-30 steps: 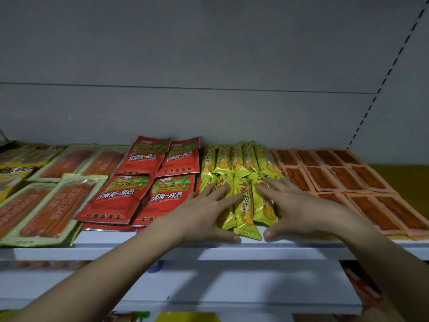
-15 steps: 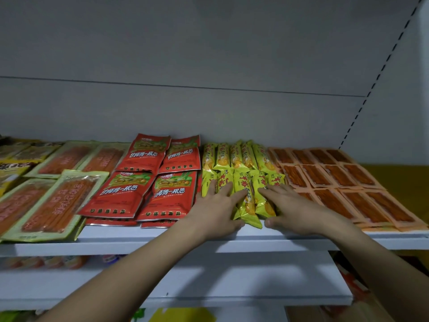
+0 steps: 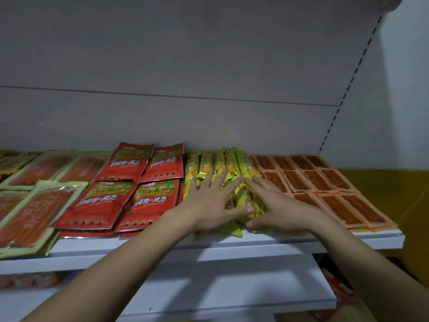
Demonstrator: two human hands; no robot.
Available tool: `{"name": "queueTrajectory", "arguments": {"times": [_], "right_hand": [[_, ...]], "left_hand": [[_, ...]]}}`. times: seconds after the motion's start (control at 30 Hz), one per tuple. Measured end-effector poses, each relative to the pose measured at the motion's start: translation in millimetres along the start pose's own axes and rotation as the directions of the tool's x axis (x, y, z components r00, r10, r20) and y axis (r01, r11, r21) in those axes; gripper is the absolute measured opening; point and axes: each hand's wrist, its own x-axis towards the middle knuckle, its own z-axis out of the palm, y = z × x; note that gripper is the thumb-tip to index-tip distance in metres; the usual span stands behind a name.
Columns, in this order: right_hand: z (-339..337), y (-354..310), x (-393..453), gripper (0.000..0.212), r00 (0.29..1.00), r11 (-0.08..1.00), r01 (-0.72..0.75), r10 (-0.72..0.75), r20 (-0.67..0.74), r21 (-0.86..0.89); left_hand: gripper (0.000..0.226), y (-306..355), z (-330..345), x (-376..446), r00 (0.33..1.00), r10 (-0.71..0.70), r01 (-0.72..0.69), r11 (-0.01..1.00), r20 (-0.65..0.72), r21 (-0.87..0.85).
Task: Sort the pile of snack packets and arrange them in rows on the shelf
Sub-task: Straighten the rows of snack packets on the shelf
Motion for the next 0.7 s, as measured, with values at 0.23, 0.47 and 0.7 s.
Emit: {"name": "queueTrajectory", "arguments": {"times": [0.23,0.47,0.7], "right_hand": [[-56,75,1,0.074,0.979,0.996,-0.066,0.074,-0.190,0.052],[-87,192,10,0.056,0.966,0.985,-0.165,0.173,-0.190,0.055],[-92,258,63,0.066,0.988,0.997,-0.077,0.077,-0.133,0.004]], "left_hand": [[0.073,49,-20,76,0.988,0.072,-0.083,0.994,-0.137,-0.075],[0.060,93,-3,161,0.998,-0.037,0.032,0.994,-0.049,-0.101],[0.058,100,17,231,0.978,-0.209,0.207,0.976,-0.027,-0.061]]}}
